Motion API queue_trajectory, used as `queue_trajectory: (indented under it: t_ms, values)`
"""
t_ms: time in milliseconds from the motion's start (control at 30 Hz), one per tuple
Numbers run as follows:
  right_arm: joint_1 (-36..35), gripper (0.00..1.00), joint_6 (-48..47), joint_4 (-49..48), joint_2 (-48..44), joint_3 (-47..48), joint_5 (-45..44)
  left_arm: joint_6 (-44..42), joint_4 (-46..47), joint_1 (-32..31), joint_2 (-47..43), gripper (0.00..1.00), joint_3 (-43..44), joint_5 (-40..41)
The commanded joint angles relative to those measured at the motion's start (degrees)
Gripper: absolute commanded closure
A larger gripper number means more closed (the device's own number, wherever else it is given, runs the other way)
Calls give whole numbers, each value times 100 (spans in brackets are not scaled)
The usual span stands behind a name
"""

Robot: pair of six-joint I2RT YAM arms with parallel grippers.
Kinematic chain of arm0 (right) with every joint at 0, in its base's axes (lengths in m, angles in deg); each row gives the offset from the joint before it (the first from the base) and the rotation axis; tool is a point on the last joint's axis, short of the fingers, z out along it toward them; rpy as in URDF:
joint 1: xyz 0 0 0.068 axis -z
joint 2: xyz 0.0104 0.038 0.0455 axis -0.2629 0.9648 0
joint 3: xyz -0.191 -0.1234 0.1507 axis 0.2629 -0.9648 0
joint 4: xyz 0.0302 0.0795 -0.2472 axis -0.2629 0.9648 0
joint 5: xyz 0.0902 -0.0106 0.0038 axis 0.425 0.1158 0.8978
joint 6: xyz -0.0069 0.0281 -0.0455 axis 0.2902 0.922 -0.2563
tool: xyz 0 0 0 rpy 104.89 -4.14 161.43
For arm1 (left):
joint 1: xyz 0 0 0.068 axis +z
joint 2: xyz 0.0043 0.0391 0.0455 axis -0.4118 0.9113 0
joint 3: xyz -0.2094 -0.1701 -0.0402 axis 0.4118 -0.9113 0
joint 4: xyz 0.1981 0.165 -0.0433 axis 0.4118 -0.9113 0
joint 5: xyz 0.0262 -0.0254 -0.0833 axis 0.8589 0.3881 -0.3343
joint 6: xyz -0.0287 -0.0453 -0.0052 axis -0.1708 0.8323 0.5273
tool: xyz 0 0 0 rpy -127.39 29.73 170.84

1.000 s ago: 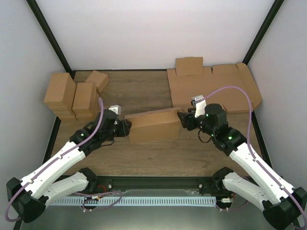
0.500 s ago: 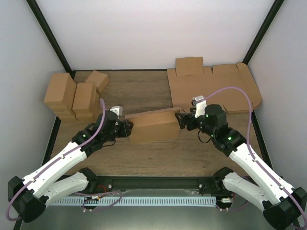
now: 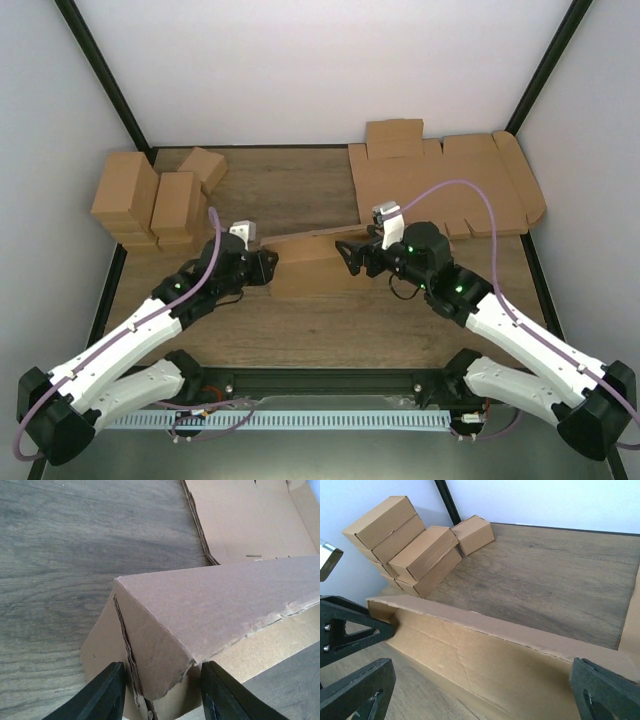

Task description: Fold the paper box

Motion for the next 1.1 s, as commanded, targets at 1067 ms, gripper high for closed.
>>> queue_trajectory:
  t_ms: [1067]
  values:
    - [-1486,0,164,94,-440,-222,637,-751,487,63,753,96,613,2784]
